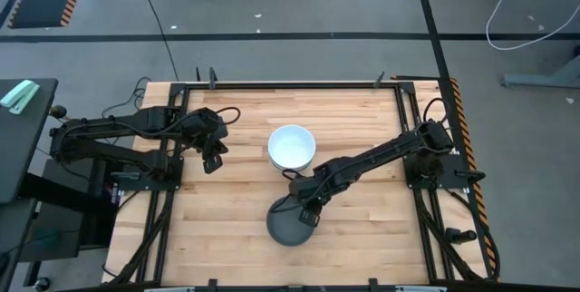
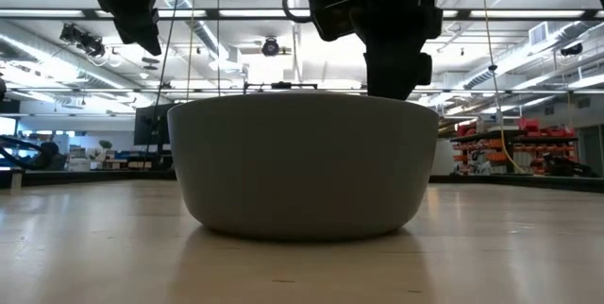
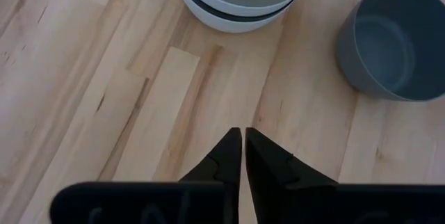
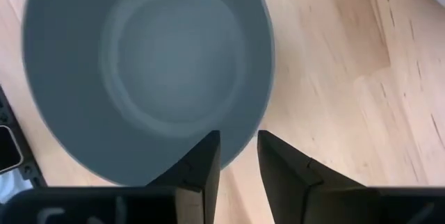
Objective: Nest bowls inside each other
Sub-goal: Stack the dark gray bowl on the gray bowl
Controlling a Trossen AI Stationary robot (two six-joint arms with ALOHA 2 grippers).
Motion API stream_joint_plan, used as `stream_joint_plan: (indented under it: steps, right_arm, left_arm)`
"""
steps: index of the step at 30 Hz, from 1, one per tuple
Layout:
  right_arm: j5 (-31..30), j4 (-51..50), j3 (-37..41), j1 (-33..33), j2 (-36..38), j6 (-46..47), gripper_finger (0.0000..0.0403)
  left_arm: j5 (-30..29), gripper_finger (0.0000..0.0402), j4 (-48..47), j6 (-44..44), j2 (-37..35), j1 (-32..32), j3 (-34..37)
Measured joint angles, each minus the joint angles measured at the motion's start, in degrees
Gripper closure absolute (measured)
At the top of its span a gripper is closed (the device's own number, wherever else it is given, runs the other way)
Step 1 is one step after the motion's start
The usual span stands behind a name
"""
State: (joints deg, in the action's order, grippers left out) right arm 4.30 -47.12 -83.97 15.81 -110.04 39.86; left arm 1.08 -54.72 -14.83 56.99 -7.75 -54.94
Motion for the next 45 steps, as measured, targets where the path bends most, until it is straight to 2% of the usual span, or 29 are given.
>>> stream_joint_plan:
  steps: [23,33,45]
  right_arm:
    - [0.03,4.60,5.79,0.09,0.07,0.54,0.0298]
    - [0.48,6.52,14.50,0.09,0.07,4.06,0.0299]
    - [1.39,6.82,15.84,-0.35,0.25,2.97,0.0356]
  left_arm:
    - [0.00,0.0381,0.00,-0.02,0.00,0.00,0.00]
    - [0.00,0.0379,0.00,-0.03,0.00,0.00,0.00]
    - [-0.19,0.0386,0.00,-0.04,0.00,0.02,0.00]
